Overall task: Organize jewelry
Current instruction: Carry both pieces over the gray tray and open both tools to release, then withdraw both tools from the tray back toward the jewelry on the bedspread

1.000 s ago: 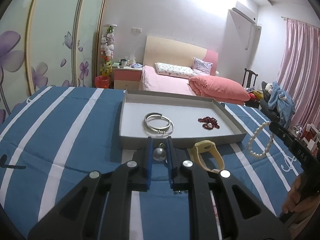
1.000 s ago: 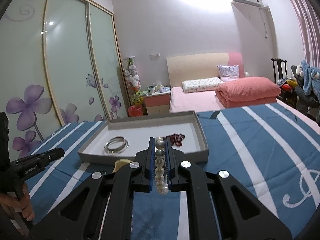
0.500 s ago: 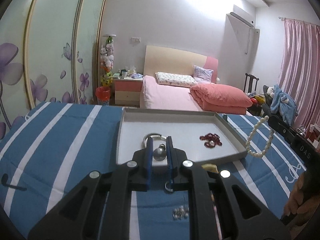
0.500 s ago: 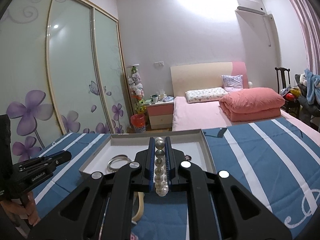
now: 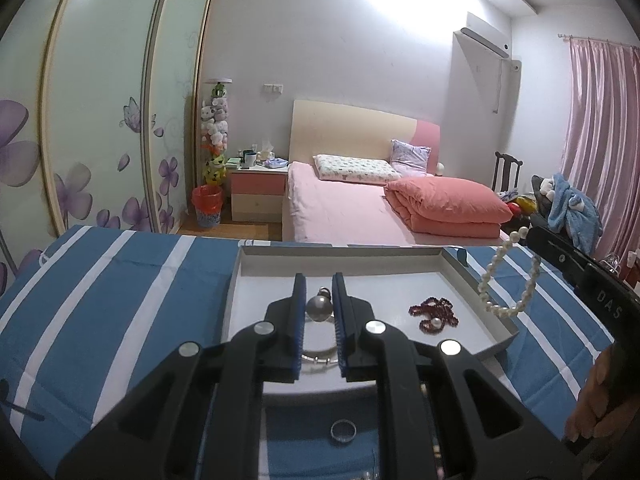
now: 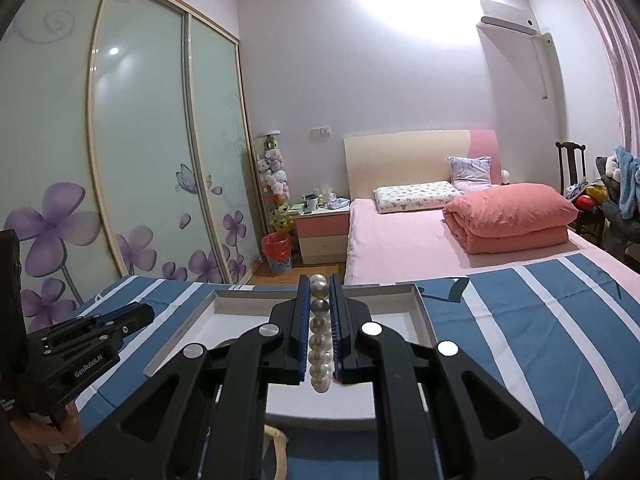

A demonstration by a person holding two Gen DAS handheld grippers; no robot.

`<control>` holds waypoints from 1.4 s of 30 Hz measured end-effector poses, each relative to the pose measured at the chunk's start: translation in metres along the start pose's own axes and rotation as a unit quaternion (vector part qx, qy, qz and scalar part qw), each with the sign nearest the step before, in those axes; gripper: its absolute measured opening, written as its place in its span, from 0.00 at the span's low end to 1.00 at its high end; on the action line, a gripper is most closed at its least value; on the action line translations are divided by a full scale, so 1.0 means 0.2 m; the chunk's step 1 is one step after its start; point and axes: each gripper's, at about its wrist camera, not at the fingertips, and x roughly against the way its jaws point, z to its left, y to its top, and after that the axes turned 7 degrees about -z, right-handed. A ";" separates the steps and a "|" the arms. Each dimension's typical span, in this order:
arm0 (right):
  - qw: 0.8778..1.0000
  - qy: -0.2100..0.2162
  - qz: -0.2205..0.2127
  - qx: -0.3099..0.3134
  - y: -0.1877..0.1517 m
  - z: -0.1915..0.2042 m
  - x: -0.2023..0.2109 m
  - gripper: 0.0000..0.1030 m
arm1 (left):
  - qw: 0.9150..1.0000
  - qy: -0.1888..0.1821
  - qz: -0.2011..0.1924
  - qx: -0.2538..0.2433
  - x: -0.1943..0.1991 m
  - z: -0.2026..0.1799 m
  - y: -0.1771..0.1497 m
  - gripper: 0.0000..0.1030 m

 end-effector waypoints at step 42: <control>0.996 -0.002 0.083 -0.019 -0.14 -0.04 -0.34 0.34 | 0.998 -0.007 0.057 0.016 -0.42 0.02 -0.10 0.28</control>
